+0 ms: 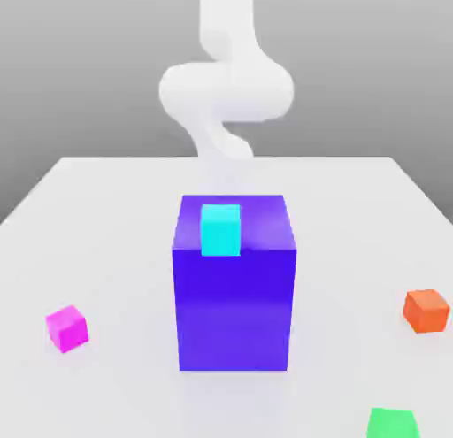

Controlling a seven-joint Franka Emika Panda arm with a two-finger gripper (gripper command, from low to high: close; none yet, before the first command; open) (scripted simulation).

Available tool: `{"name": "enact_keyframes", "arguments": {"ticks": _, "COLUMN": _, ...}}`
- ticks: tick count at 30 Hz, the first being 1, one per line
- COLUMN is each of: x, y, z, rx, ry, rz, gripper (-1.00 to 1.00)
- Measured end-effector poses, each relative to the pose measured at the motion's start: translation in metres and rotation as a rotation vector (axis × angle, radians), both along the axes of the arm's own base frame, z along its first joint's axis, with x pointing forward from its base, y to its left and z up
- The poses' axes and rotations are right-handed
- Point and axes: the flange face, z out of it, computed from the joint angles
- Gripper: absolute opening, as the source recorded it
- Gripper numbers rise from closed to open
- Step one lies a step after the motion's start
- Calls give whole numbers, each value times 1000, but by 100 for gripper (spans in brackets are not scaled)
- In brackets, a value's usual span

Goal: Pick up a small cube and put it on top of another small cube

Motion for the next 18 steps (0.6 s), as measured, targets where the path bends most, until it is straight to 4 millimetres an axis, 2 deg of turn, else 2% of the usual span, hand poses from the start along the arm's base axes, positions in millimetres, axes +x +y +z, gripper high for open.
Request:
{"name": "enact_keyframes", "arguments": {"ticks": 4, "x": 40, "y": -51, "z": -86, "rx": 78, "ry": 129, "rz": -99, "gripper": 0}}
{"name": "enact_keyframes", "arguments": {"ticks": 6, "x": 50, "y": -75, "z": -130, "rx": 112, "ry": 190, "rz": -153, "gripper": 0}}
{"name": "enact_keyframes", "arguments": {"ticks": 9, "x": 56, "y": -110, "z": -196, "rx": 159, "ry": 280, "rz": -239, "gripper": 0}}
{"name": "enact_keyframes", "arguments": {"ticks": 14, "x": 38, "y": -162, "z": -305, "rx": 220, "ry": 427, "rz": -398, "gripper": 0}}
{"name": "enact_keyframes", "arguments": {"ticks": 16, "x": 22, "y": -181, "z": -346, "rx": 238, "ry": 485, "rz": -466, "gripper": 0}}
{"name": "enact_keyframes", "arguments": {"ticks": 18, "x": -3, "y": -204, "z": -386, "rx": 257, "ry": 541, "rz": -552, "gripper": 0}}
